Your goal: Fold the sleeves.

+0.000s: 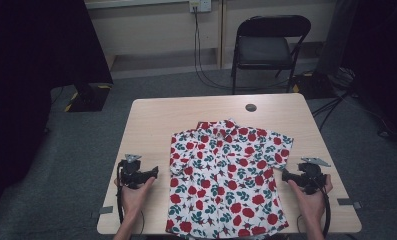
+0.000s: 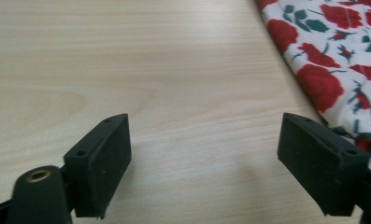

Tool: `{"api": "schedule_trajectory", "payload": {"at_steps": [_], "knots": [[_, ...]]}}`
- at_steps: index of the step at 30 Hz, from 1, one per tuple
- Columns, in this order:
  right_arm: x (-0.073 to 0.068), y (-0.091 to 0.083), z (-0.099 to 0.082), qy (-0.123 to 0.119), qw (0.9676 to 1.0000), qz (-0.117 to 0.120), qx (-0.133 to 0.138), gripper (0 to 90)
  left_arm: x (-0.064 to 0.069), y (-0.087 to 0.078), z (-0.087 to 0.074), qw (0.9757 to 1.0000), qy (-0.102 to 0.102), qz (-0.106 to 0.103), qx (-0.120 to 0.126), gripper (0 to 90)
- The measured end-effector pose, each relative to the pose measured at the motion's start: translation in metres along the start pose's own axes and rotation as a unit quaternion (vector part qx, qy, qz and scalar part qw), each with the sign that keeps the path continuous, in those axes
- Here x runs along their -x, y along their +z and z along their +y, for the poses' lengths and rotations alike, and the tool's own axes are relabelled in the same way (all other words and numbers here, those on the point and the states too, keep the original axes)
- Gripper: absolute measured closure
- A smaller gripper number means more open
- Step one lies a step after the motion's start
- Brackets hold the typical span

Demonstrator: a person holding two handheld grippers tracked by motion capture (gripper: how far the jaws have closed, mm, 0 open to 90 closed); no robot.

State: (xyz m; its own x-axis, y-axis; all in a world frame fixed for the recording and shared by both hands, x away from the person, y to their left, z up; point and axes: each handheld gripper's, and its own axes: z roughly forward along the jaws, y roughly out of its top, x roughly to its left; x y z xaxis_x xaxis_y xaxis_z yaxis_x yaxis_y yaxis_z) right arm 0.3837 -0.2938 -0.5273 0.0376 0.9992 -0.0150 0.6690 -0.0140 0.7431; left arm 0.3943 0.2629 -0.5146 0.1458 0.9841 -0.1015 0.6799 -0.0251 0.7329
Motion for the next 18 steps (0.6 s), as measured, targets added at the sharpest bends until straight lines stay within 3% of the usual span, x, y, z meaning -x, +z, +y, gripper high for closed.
{"api": "schedule_trajectory", "payload": {"at_steps": [5,7,12,15,18], "knots": [[0.0,0.0,0.0,0.0,1.0,0.0,0.0,0.0,0.001,0.004,-0.002,0.9988,0.016,0.044,-0.013,14.9],[0.0,0.0,0.0,0.0,1.0,-0.001,0.0,0.0,0.001,0.007,-0.003,0.9981,0.013,0.058,-0.016,14.9],[0.0,0.0,0.0,0.0,1.0,-0.001,0.0,0.0,0.0,0.009,-0.006,0.998,0.005,0.062,-0.003,13.4],[-0.001,0.0,0.0,0.003,1.0,-0.005,0.0,0.0,-0.002,0.011,-0.01,0.9981,0.008,0.059,0.019,10.7],[-0.001,0.0,0.0,0.004,1.0,-0.006,-0.002,0.0,-0.002,0.011,-0.01,0.998,0.006,0.061,0.018,9.4]]}}
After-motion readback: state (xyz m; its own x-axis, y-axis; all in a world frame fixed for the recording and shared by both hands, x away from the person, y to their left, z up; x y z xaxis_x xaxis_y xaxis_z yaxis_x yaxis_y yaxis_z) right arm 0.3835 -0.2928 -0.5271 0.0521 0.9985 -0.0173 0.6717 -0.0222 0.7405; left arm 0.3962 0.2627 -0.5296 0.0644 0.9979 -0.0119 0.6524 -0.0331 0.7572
